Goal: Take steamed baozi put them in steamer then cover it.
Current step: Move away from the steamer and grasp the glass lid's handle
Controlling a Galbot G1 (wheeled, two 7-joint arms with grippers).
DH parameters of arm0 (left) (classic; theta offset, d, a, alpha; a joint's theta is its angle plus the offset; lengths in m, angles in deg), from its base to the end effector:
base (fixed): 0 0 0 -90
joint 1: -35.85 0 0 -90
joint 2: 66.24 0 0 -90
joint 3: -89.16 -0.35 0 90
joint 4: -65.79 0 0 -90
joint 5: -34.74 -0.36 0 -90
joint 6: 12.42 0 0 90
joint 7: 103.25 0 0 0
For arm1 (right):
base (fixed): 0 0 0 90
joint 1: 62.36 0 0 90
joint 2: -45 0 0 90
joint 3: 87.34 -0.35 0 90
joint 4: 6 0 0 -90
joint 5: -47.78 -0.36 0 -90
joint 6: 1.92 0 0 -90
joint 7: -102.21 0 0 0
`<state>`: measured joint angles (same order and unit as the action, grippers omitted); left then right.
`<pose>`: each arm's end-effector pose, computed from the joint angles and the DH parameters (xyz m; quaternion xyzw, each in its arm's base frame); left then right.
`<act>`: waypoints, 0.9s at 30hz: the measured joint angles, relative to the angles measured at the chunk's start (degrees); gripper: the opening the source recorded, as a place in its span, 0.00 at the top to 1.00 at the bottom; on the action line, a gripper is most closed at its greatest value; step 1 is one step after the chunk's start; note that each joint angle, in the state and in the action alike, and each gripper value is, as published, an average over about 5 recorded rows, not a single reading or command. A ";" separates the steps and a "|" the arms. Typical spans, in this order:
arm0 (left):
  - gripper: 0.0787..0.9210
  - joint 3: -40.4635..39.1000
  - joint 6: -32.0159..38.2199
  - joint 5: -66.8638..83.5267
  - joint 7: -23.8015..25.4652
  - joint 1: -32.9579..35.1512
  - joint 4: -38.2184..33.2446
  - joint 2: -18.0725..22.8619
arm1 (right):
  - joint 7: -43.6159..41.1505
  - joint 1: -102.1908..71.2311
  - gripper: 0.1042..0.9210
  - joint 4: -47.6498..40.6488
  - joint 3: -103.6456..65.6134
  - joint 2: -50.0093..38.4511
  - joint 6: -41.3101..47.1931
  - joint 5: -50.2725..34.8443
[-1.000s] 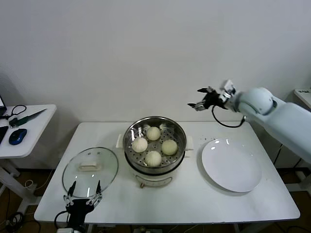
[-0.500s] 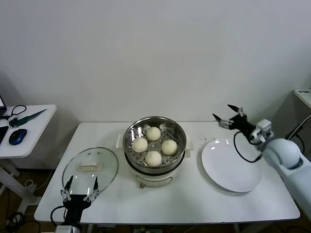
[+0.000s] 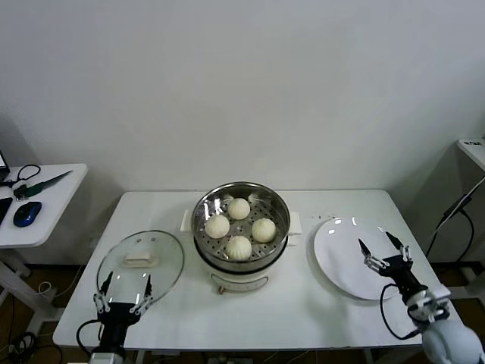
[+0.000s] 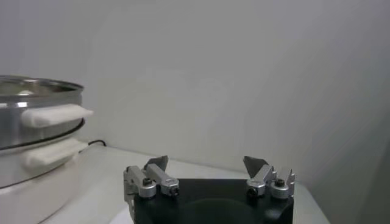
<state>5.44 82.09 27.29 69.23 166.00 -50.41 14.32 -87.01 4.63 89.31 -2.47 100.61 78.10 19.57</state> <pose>0.1276 0.0662 -0.3467 0.0513 -0.9824 -0.1670 0.0667 0.2335 -0.2053 -0.3634 0.0824 -0.9936 0.0533 0.0552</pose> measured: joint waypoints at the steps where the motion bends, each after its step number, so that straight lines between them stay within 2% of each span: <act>1: 0.12 0.15 0.32 -0.81 -0.34 -0.09 0.23 -0.16 | 0.01 -0.85 0.12 -0.02 -0.20 1.15 -0.98 0.58; 6: 0.12 1.11 2.24 -8.13 -3.69 -0.78 1.78 -1.11 | 0.46 -4.15 0.12 -0.45 -0.46 6.58 -5.18 3.34; 13: 0.12 1.78 2.92 -27.57 -10.15 -3.03 6.75 -3.44 | 1.46 -6.82 0.12 -0.94 0.37 11.93 -8.55 6.38; 20: 0.12 1.56 0.53 -46.34 -13.16 -6.87 14.43 -4.76 | 2.84 -8.82 0.12 -0.73 1.79 14.72 -10.95 8.32; 27: 0.12 0.97 -2.17 -58.48 -15.09 -11.51 21.61 -4.83 | 3.93 -10.33 0.12 -0.10 2.40 16.20 -12.36 9.43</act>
<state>6.42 79.92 -31.19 54.14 154.49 -28.80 9.49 -83.07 -5.70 89.21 -0.07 116.82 65.73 29.00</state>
